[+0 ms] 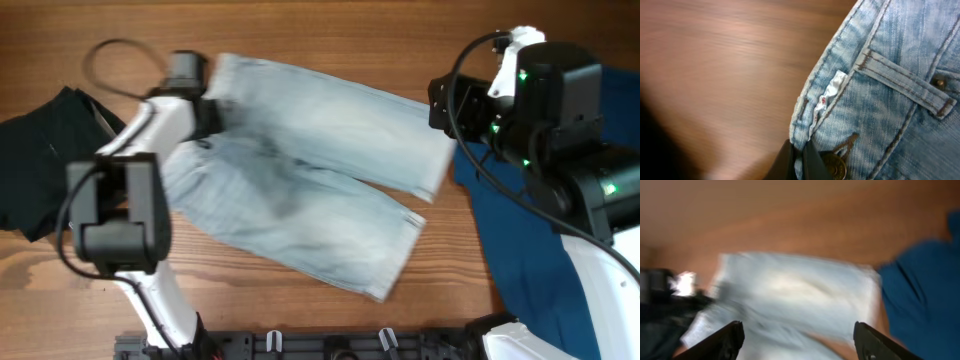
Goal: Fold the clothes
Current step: 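Drag the shorts left onto the table center with the right gripper, then release the shorts and move the right gripper to the leg hems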
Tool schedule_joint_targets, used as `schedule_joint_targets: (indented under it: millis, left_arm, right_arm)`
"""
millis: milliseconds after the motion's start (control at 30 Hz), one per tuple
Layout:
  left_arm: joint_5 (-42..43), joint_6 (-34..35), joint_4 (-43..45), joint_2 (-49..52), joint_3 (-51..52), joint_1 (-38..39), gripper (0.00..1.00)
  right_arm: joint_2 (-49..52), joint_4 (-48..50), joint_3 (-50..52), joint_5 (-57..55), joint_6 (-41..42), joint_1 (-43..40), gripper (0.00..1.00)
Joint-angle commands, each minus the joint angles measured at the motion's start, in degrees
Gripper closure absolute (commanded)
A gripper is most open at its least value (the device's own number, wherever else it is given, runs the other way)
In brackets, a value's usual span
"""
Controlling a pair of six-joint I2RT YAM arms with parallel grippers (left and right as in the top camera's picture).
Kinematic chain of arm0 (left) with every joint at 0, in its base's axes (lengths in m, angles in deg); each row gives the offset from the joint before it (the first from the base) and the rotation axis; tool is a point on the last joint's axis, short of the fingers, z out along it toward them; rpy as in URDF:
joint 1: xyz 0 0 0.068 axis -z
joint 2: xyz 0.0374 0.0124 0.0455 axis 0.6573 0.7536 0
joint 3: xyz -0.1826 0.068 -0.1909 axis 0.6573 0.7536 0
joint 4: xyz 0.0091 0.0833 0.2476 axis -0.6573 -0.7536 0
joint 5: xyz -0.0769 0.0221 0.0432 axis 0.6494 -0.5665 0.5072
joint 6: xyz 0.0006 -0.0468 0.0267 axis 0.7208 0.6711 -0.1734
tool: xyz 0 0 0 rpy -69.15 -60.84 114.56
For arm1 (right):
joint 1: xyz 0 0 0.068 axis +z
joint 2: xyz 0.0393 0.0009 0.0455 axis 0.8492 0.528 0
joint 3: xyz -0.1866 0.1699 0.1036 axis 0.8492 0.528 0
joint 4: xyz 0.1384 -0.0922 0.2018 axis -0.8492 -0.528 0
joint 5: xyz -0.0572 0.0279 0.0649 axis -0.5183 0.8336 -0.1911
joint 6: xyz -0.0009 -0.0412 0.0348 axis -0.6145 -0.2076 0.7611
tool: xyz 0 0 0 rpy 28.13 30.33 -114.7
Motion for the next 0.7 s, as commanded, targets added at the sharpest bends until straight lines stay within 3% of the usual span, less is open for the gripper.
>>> schedule_joint_targets:
  millis: [0, 167, 233, 300, 367, 500, 667]
  left_arm:
    - [6.32, 2.12, -2.78, -1.64, 3.04, -8.63, 0.89]
    - [16.85, 4.35, -3.91, -11.45, 3.04, -13.90, 0.79]
    - [16.87, 4.35, -6.01, -16.70, 3.04, -13.66, 0.67]
    - [16.90, 4.35, -8.66, -22.10, 3.04, -13.68, 0.56]
    - [16.92, 4.37, -10.93, -26.88, 3.04, -13.66, 0.50]
    - [16.90, 4.35, -13.79, -36.79, 3.04, -13.66, 0.40]
    - [16.90, 4.37, -20.00, -41.31, 3.04, -13.68, 0.22]
  right_arm:
    - [7.32, -4.57, 2.14, -2.97, 2.97, -0.20, 0.25]
    - [22.71, -3.56, 2.19, -6.84, 4.17, -0.68, 0.27]
    - [28.15, -3.15, 2.19, -3.74, 3.69, -1.53, 0.30]
    - [31.50, -3.89, 2.19, 3.80, -2.38, -2.19, 0.31]
    - [33.62, -7.39, 2.29, 9.42, -6.84, -2.08, 0.30]
    - [35.01, -9.57, 8.66, 9.18, -10.73, -1.75, 0.30]
    - [35.01, 1.27, 22.29, 10.21, -15.41, -1.68, 0.30]
